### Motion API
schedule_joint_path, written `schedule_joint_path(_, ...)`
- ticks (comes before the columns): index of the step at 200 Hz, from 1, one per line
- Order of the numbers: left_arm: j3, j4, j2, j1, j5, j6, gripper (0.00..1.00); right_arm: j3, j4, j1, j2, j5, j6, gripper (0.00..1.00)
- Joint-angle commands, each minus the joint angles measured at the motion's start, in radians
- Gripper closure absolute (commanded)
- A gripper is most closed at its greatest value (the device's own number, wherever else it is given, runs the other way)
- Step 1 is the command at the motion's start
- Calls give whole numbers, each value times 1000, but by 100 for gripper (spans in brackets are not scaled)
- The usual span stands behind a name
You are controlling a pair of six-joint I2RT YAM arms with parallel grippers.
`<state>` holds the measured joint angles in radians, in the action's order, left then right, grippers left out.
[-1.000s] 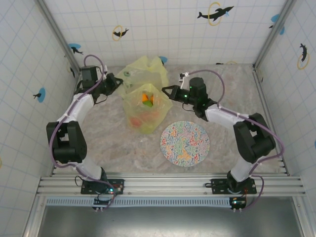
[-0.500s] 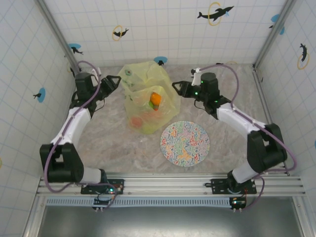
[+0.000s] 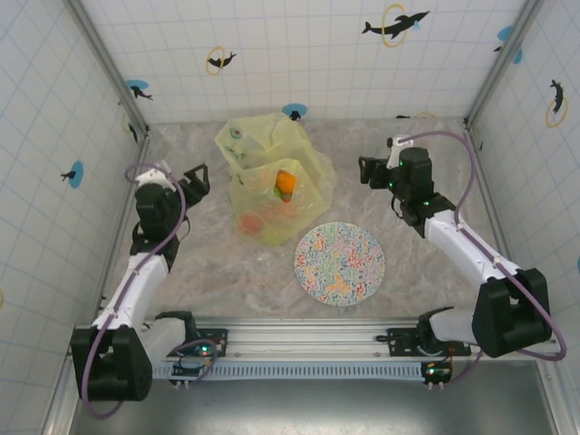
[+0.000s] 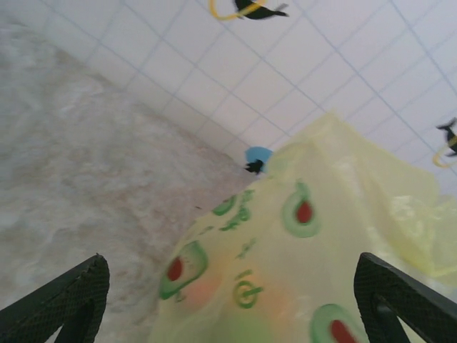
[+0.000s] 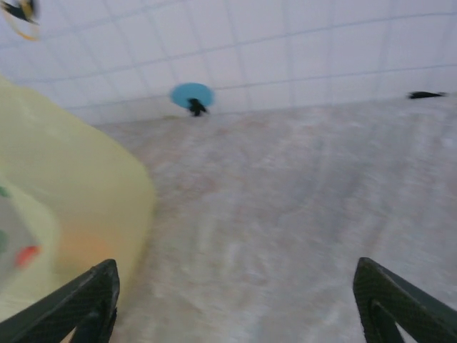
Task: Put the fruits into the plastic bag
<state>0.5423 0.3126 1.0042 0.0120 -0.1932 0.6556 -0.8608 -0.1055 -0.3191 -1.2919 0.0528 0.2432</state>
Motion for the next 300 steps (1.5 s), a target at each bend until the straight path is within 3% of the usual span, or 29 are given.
schedule_joint_path(1,-96,78,-24,-1,208,8,6,81,-13,19,28,180,-71,8)
schedule_joint_path(21,-189,118,-10,-1,347,7,2,169,-70,40,17,242,-70,0)
schedule_joint_path(64,-279,201,66,-1,592,-130,2,302,-144,61,-43,451,-81,0)
schedule_joint_path(100,-305,268,126,-1,685,-275,2,374,-233,86,-116,510,-99,0)
schedule_joint_path(157,-450,649,259,-1,566,-452,2,507,-471,116,-154,458,-153,0)
schedule_joint_path(222,-432,639,321,-1,499,-552,3,690,-738,171,-129,352,-175,0)
schedule_joint_path(263,-549,979,487,-1,435,-567,3,759,-882,210,-132,264,-178,0)
schedule_joint_path(300,-555,993,508,-4,348,-594,2,861,-1129,225,-197,231,-177,0)
